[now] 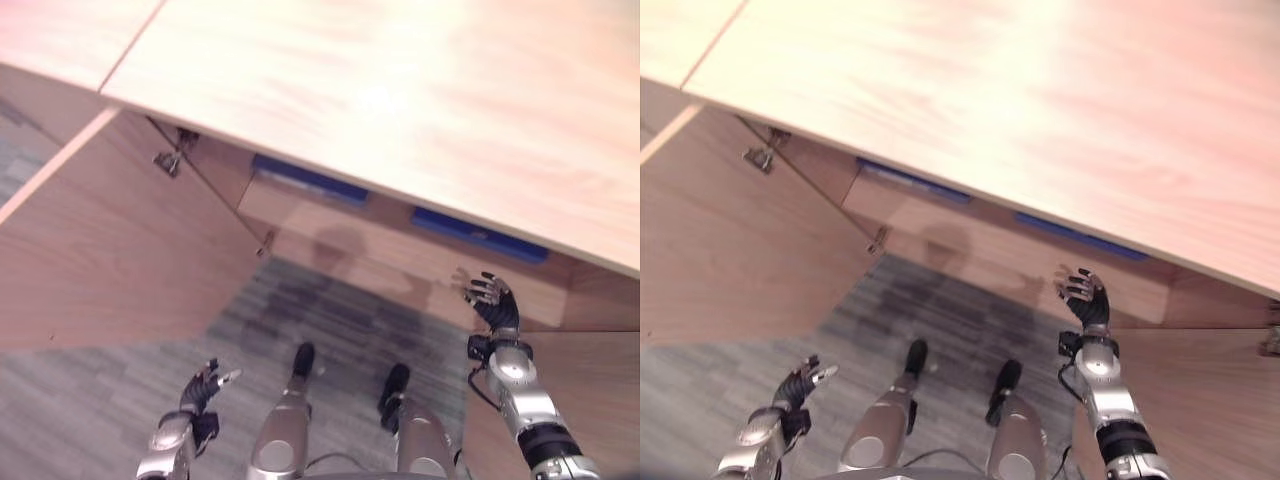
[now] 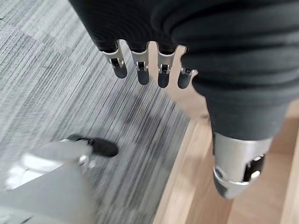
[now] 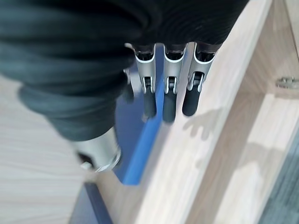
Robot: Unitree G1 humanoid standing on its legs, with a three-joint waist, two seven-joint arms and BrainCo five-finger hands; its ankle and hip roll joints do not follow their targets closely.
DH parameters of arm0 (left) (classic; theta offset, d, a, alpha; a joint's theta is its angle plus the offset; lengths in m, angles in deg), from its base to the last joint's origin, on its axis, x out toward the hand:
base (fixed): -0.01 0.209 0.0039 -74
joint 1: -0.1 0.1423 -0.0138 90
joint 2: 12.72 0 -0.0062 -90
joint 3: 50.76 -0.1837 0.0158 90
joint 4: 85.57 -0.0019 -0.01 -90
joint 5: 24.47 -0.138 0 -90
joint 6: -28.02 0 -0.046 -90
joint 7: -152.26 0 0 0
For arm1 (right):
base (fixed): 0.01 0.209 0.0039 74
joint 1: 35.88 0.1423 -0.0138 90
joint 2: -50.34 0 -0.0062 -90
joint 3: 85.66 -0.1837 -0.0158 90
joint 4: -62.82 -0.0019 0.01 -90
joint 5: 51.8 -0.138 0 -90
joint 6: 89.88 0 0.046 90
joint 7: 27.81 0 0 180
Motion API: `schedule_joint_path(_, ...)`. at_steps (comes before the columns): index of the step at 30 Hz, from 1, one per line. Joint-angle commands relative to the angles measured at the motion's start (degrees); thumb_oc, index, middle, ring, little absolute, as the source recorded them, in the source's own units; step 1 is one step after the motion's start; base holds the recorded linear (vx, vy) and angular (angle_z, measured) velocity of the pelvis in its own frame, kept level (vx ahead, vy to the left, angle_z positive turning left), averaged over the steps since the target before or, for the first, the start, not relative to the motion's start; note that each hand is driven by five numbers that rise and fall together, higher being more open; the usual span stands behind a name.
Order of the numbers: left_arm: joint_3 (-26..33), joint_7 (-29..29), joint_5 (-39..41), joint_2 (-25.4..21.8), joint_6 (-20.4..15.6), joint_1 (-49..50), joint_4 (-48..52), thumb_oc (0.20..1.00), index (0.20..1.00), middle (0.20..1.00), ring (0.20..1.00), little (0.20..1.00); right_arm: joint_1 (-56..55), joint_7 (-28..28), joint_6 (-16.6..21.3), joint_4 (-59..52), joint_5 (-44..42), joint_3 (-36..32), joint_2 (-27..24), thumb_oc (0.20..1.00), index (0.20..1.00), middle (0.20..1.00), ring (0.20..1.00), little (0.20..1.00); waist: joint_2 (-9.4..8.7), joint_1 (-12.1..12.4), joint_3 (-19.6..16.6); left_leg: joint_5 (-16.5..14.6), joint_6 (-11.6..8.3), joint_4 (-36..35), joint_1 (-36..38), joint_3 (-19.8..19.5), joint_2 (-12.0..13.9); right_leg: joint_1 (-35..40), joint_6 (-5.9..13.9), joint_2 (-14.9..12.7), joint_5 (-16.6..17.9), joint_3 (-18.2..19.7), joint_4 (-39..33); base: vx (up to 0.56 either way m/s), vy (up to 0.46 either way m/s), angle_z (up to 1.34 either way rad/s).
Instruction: Put the empty folder in the office cabinet
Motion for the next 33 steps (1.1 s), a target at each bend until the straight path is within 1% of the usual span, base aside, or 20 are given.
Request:
schedule_joint_path(1, 2.1, 0.0, -1.8, -0.9, -0.7, 0.6, -2.1, 1.0, 1.0, 1.0, 1.0, 1.0, 1.7, -2.5, 2.3, -1.8, 0.8, 0.4, -0.4, 1.0, 1.0, 1.0, 1.0, 1.0, 2.52, 1.0, -0.3, -3.6, 0.17, -4.4, 6.7, 0.1, 2.1, 2.1, 6.84, -3.3, 1.3, 2.1, 4.4, 0.04, 0.081, -0.12)
schedule_joint_path(4, 4.3, 0.1, -2.0, -0.1, -0.6, 0.5, -4.8, 1.0, 1.0, 1.0, 1.0, 1.0, -0.4, -5.0, 1.2, -1.2, 2.4, 2.5, 0.9, 1.0, 1.0, 1.0, 1.0, 1.0, 1.78, 0.2, -1.9, -4.4, 0.62, -4.9, 10.8, 1.1, 1.8, 3.7, 8.74, -4.3, 4.4, 2.7, 6.3, 0.04, 0.112, -0.11)
schedule_joint_path(5, 4.5, 0.2, -1.4, 0.0, -0.7, 0.3, -4.7, 1.0, 1.0, 1.0, 1.0, 1.0, -0.7, -5.4, 1.0, -0.8, 2.6, 3.2, 1.4, 1.0, 1.0, 1.0, 1.0, 1.0, 1.62, -0.1, -1.6, -4.2, 0.77, -4.9, 11.6, 1.1, 1.8, 3.9, 9.43, -3.7, 5.7, 4.1, 7.6, 0.03, 0.003, -0.08)
schedule_joint_path(6, 4.3, 0.5, -1.0, 0.0, -0.9, -0.2, -4.8, 1.0, 1.0, 1.0, 1.0, 1.0, -1.0, -5.7, 1.1, -0.3, 2.5, 4.1, 1.9, 1.0, 1.0, 1.0, 1.0, 1.0, 1.71, -0.5, -1.6, -4.0, 0.84, -4.7, 12.0, 0.3, 1.9, 4.5, 9.71, -1.8, 4.7, 7.2, 8.9, 0.0, 0.0, 0.0)
schedule_joint_path(7, 4.3, 0.5, -1.0, 0.0, -0.9, -0.2, -4.8, 1.0, 1.0, 1.0, 1.0, 1.0, -0.9, -5.7, 1.1, -0.3, 2.5, 4.1, 1.9, 1.0, 1.0, 1.0, 1.0, 1.0, 1.74, -0.5, -1.7, -3.8, 0.88, -4.8, 11.8, 0.3, 1.9, 4.4, 9.73, -1.8, 5.1, 7.1, 8.5, 0.04, -0.043, 0.08)
schedule_joint_path(8, 3.4, 0.7, -0.8, 0.1, -1.2, -1.0, -3.4, 1.0, 1.0, 1.0, 1.0, 1.0, -3.1, -6.4, 0.9, 0.6, 2.5, 5.2, 2.4, 1.0, 1.0, 1.0, 1.0, 1.0, 1.9, -2.3, -2.4, -2.8, 1.21, -4.2, 11.5, -2.2, 1.3, 5.5, 9.57, 5.5, 0.2, 17.8, 9.9, 0.02, -0.025, 0.16)
schedule_joint_path(9, 3.4, 0.7, -0.8, 0.1, -1.2, -1.0, -3.4, 1.0, 1.0, 1.0, 1.0, 1.0, -3.1, -6.4, 0.9, 0.6, 2.5, 5.2, 2.4, 1.0, 1.0, 1.0, 1.0, 1.0, 2.01, -2.2, -2.5, -2.6, 1.21, -4.3, 11.3, -2.1, 1.4, 5.4, 9.57, 5.6, 0.6, 17.8, 9.6, 0.04, -0.08, 0.97)
schedule_joint_path(10, 3.5, 1.0, -0.4, 0.0, -1.9, -0.8, -2.3, 1.0, 1.0, 1.0, 1.0, 1.0, -4.0, -7.0, 0.6, 2.1, 3.3, 6.5, 2.0, 1.0, 1.0, 1.0, 1.0, 1.0, 1.9, -1.2, -3.4, -2.0, 0.83, -4.1, 10.6, -3.6, 0.5, 9.0, 6.94, 7.3, -3.7, 19.4, 5.3, 0.01, -0.143, 1.16)
schedule_joint_path(11, 3.4, 1.3, -0.8, 0.1, -2.1, -0.6, -2.0, 1.0, 1.0, 1.0, 1.0, 1.0, -5.3, -7.6, 0.3, 2.2, 3.9, 6.9, 1.9, 1.0, 1.0, 1.0, 1.0, 1.0, 1.82, -1.0, -4.6, -1.3, -0.01, -4.3, 10.4, -5.2, 0.3, 12.2, 4.84, 7.5, -6.0, 17.8, 1.1, 0.02, -0.148, 1.24)
schedule_joint_path(14, 3.2, 1.8, 0.0, 0.6, -2.4, -0.5, -0.4, 1.0, 1.0, 1.0, 1.0, 1.0, -5.5, -7.8, 0.3, 2.9, 4.5, 7.5, 1.2, 1.0, 1.0, 1.0, 1.0, 1.0, 2.23, -1.0, -5.0, 0.2, -1.52, -4.4, 9.4, -6.2, 0.3, 14.2, 4.05, 8.5, -6.6, 17.5, -2.6, -0.07, -0.14, 0.68)
schedule_joint_path(17, 3.1, 2.2, 0.1, 1.2, -2.9, -0.4, 0.7, 1.0, 1.0, 1.0, 1.0, 1.0, -5.5, -8.2, 0.2, 3.3, 4.7, 7.8, 0.1, 1.0, 1.0, 1.0, 1.0, 1.0, 2.53, -0.4, -5.8, 2.0, -2.95, -4.8, 7.1, -7.7, 0.0, 16.0, 3.36, 8.4, -5.7, 15.2, -6.5, -0.13, -0.142, 0.57)
schedule_joint_path(18, 3.0, 2.7, 0.6, 2.1, -3.1, -0.5, 2.0, 1.0, 1.0, 1.0, 1.0, 1.0, -5.2, -8.0, 0.1, 3.9, 4.9, 7.7, -0.7, 1.0, 1.0, 1.0, 1.0, 1.0, 2.73, 0.1, -5.8, 2.9, -3.61, -4.6, 5.4, -7.0, -0.2, 17.5, 3.28, 7.8, -5.0, 13.0, -8.7, -0.15, -0.019, 0.98)
schedule_joint_path(19, 3.0, 2.8, 1.0, 2.6, -3.0, -1.0, 1.7, 1.0, 1.0, 1.0, 1.0, 1.0, -4.8, -7.6, 0.1, 4.3, 4.8, 7.5, -0.9, 1.0, 1.0, 1.0, 1.0, 1.0, 2.78, -0.1, -5.5, 3.5, -4.05, -4.2, 4.5, -4.3, 0.3, 17.9, 3.43, 7.2, -4.6, 11.6, -9.4, -0.2, 0.018, 1.09)
schedule_joint_path(20, 3.0, 2.8, 1.3, 2.9, -2.9, -1.5, 1.4, 1.0, 1.0, 1.0, 1.0, 1.0, -4.3, -7.3, 0.2, 4.5, 4.6, 7.6, -1.1, 1.0, 1.0, 1.0, 1.0, 1.0, 2.52, -0.6, -5.0, 3.6, -3.93, -3.4, 4.5, 0.5, 1.4, 18.2, 3.54, 6.5, -4.1, 10.8, -9.7, -0.18, 0.098, 0.95)
schedule_joint_path(22, 3.3, 2.4, 1.7, 3.1, -3.0, -1.3, 3.0, 1.0, 1.0, 1.0, 1.0, 1.0, -3.6, -7.3, 0.1, 4.3, 4.4, 8.2, -1.4, 1.0, 1.0, 1.0, 1.0, 1.0, 1.95, -1.6, -5.2, 1.8, -3.55, -0.6, 6.3, 9.8, 5.8, 17.5, 3.63, 4.5, -2.1, 9.2, -10.1, -0.17, 0.139, 0.77)
schedule_joint_path(24, 3.4, 2.4, 1.3, 3.1, -3.2, -1.3, 2.9, 1.0, 1.0, 1.0, 1.0, 1.0, -3.6, -7.7, 0.1, 3.8, 4.5, 8.4, -1.7, 1.0, 1.0, 1.0, 1.0, 1.0, 1.89, -2.3, -5.6, 0.7, -4.18, 1.3, 8.6, 10.4, 8.8, 17.8, 3.57, 3.3, -1.6, 7.9, -10.0, -0.08, 0.184, 0.55)
schedule_joint_path(25, 4.1, 3.0, 2.6, 3.6, -3.2, -1.1, 3.0, 1.0, 1.0, 1.0, 1.0, 1.0, -4.8, -8.1, -0.1, 3.4, 4.0, 8.0, -1.8, 1.0, 1.0, 1.0, 1.0, 1.0, 2.3, -3.0, -6.6, 1.7, -5.12, 1.5, 10.9, 12.2, 12.7, 18.5, 3.91, 1.8, -1.4, 5.3, -9.9, 0.0, 0.243, 0.48)
schedule_joint_path(26, 4.3, 2.8, 2.6, 3.8, -3.1, -0.7, 3.2, 1.0, 1.0, 1.0, 1.0, 1.0, -5.2, -8.3, -0.1, 3.3, 4.0, 8.0, -1.7, 1.0, 1.0, 1.0, 1.0, 1.0, 2.53, -3.2, -6.9, 2.2, -5.53, 1.2, 11.6, 12.8, 13.8, 19.0, 3.99, 1.6, -1.5, 4.4, -9.8, 0.05, 0.245, 0.77)
schedule_joint_path(30, 4.3, 2.6, 2.4, 3.8, -2.8, -0.4, 2.6, 1.0, 1.0, 1.0, 1.0, 1.0, -5.9, -8.9, -0.5, 3.2, 3.9, 8.0, -1.5, 1.0, 1.0, 1.0, 1.0, 1.0, 2.7, -3.5, -7.3, 3.4, -7.04, 0.2, 12.8, 15.1, 16.0, 20.8, 4.87, 0.3, -0.9, 2.1, -10.0, 0.04, 0.173, 0.88)
schedule_joint_path(33, 3.7, 2.4, 2.0, 3.7, -2.5, -0.6, 2.8, 1.0, 1.0, 1.0, 1.0, 1.0, -5.9, -8.6, -0.7, 3.7, 3.8, 7.6, -1.3, 1.0, 1.0, 1.0, 1.0, 1.0, 2.63, -3.4, -7.4, 3.3, -7.31, -0.4, 12.8, 16.2, 16.1, 21.5, 5.57, -0.4, -0.3, 0.7, -10.3, 0.01, 0.156, 0.53)
